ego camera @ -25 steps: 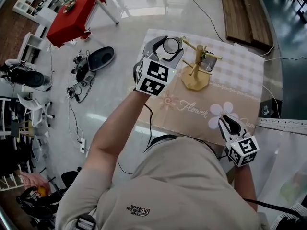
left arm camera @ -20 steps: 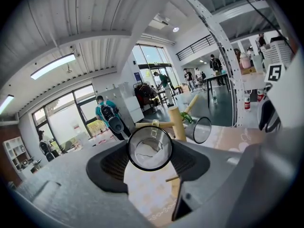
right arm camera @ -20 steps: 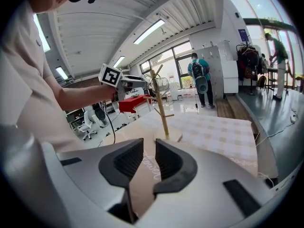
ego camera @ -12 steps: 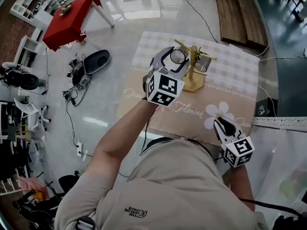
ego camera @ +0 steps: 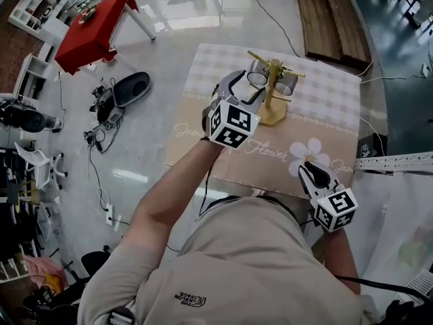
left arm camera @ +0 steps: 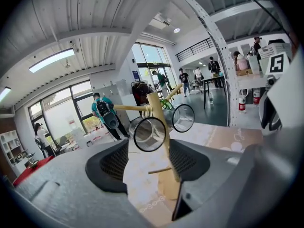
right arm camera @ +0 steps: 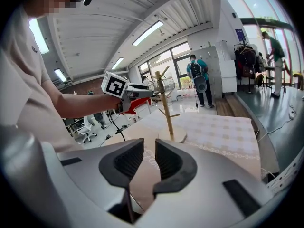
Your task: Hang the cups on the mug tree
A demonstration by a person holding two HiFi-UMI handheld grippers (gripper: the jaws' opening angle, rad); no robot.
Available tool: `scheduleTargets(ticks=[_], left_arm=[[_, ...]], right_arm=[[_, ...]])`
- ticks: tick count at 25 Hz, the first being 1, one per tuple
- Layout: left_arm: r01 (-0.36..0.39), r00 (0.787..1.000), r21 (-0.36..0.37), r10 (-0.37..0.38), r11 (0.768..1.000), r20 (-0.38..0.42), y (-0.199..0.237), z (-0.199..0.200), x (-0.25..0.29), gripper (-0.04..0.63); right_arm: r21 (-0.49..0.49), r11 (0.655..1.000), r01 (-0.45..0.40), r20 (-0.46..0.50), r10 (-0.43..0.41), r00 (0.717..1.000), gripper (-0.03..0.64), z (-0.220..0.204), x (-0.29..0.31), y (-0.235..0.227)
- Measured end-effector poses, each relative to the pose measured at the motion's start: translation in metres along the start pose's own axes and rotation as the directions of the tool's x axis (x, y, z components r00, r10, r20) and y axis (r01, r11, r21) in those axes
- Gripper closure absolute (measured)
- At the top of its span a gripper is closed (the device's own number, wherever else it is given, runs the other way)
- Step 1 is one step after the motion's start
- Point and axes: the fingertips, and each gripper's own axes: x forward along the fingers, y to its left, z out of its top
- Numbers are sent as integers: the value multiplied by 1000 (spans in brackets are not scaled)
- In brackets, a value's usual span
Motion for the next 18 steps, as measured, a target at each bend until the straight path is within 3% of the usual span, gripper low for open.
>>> scheduleTargets(ticks=[3, 6, 9, 12, 14, 16, 18], left_arm=[[33, 999, -27, -33, 999, -12, -1, -12, -18, 325], [84, 996, -98, -86, 992, -12, -5, -27, -46, 325], [178, 983, -205, -183, 962, -1, -18, -41, -84, 325], [288, 954, -324, -298, 901, 19, -38, -57, -129, 349], [368, 925, -384, -376, 847, 57, -55, -67, -164, 428], [476, 874, -430, -467, 767, 134, -73, -71, -203, 522], [572, 814, -449, -545, 687, 203, -91, -73, -242, 571]], right_arm=[[-8, 1000, 5, 4, -5, 1000, 534, 0, 1, 14], [-12, 1000, 9, 13, -9, 1000, 540, 1, 4, 29], [-15, 1000, 11, 25, -11, 1000, 551, 0, 6, 49], [-30, 999, 12, 34, -11, 999, 562, -2, 8, 74], [-40, 999, 14, 41, -12, 999, 577, -5, 10, 92], [-68, 998, 8, 46, -5, 999, 583, -6, 12, 114], [-112, 994, 6, 41, -2, 999, 592, -7, 10, 138]])
